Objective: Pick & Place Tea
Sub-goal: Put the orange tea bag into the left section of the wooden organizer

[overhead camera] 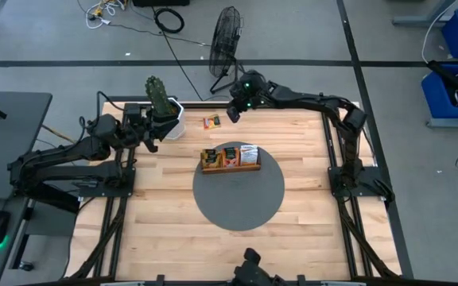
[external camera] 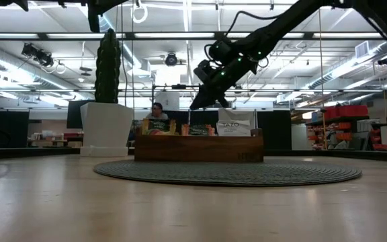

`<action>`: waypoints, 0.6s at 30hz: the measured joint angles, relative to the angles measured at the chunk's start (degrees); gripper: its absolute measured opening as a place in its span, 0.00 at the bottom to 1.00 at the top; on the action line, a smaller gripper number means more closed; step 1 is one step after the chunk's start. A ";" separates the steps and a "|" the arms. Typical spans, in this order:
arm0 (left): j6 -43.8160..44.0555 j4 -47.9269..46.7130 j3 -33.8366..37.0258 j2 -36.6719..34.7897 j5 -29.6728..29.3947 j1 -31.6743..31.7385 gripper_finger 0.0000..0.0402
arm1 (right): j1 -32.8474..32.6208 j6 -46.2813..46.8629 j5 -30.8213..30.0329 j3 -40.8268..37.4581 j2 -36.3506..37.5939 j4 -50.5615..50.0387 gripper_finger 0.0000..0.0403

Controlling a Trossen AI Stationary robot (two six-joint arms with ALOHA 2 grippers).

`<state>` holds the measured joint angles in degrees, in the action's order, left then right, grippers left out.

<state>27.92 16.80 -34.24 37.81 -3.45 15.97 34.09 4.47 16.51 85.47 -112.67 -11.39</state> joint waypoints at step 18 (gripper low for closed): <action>2.63 -0.75 0.00 0.02 -0.58 -0.02 0.34 | -7.08 12.27 -7.48 18.88 -13.17 -15.72 0.00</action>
<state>30.55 16.05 -34.24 37.82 -4.03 15.94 27.01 16.73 9.03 104.35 -125.84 -27.11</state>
